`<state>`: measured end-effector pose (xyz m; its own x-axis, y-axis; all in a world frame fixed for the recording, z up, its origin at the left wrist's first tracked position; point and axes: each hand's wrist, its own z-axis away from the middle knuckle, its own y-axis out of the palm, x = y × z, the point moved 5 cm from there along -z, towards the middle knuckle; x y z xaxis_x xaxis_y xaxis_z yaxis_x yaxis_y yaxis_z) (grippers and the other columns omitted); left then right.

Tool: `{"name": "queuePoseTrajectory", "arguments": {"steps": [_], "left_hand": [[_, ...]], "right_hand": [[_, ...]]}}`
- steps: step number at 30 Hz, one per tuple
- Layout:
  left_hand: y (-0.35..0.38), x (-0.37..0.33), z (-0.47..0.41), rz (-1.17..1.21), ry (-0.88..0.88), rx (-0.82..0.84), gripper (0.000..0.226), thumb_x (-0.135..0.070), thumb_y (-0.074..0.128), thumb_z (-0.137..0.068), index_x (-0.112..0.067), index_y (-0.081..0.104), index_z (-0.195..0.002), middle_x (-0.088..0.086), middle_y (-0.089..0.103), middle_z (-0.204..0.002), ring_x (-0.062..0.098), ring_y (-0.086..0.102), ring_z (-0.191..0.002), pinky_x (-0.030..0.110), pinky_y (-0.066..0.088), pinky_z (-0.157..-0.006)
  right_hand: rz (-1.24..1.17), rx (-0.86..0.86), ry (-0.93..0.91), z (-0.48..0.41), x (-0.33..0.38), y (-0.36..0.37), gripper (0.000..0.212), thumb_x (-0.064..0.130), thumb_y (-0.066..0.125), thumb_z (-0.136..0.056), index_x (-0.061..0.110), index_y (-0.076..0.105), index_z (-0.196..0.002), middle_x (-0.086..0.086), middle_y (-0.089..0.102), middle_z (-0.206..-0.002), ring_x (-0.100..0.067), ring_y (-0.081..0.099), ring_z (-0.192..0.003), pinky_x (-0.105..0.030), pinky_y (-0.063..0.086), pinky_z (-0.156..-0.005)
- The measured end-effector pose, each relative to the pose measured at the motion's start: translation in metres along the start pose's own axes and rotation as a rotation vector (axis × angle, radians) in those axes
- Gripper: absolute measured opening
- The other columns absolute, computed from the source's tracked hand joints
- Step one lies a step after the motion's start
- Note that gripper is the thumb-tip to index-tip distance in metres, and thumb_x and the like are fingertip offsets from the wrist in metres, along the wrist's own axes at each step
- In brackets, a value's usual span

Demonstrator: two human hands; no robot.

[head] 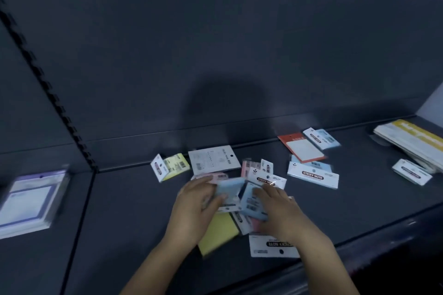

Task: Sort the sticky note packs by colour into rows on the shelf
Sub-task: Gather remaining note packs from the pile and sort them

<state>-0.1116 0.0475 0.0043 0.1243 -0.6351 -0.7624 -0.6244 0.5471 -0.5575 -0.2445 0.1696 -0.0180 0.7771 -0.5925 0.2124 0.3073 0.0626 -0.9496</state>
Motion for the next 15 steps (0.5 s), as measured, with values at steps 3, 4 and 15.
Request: {"name": "queuePoseTrajectory", "arguments": {"steps": [3,4,15], "left_hand": [[-0.027,0.005,0.008,0.231,-0.154,-0.096,0.012,-0.014,0.058,-0.091,-0.022,0.062,-0.083,-0.02,0.066,-0.078,-0.002,0.06,-0.071,0.016,0.045,-0.057],[-0.036,0.004,0.012,0.277,-0.173,-0.122,0.016,-0.01,0.057,-0.091,-0.025,0.062,-0.09,-0.018,0.068,-0.081,-0.001,0.062,-0.072,0.014,0.045,-0.058],[-0.113,0.036,0.068,0.723,-0.519,-0.479,0.023,-0.003,0.051,-0.092,-0.022,0.053,-0.104,-0.006,0.064,-0.079,0.0,0.06,-0.06,0.018,0.048,-0.047]], "right_hand": [[0.034,-0.008,0.045,-0.003,0.004,-0.001,0.071,0.039,0.06,-0.081,0.026,0.025,-0.142,0.002,0.028,-0.143,-0.02,0.028,-0.132,-0.035,0.03,-0.104],[0.07,-0.043,0.053,-0.005,0.007,-0.002,0.067,0.038,0.058,-0.082,0.027,0.027,-0.141,0.002,0.033,-0.141,-0.02,0.033,-0.129,-0.035,0.033,-0.102],[-0.636,-0.541,-0.06,0.003,0.093,-0.049,0.023,0.004,0.05,-0.09,0.018,0.065,-0.101,-0.007,0.062,-0.077,-0.027,0.06,-0.072,-0.034,0.043,-0.06]]}}
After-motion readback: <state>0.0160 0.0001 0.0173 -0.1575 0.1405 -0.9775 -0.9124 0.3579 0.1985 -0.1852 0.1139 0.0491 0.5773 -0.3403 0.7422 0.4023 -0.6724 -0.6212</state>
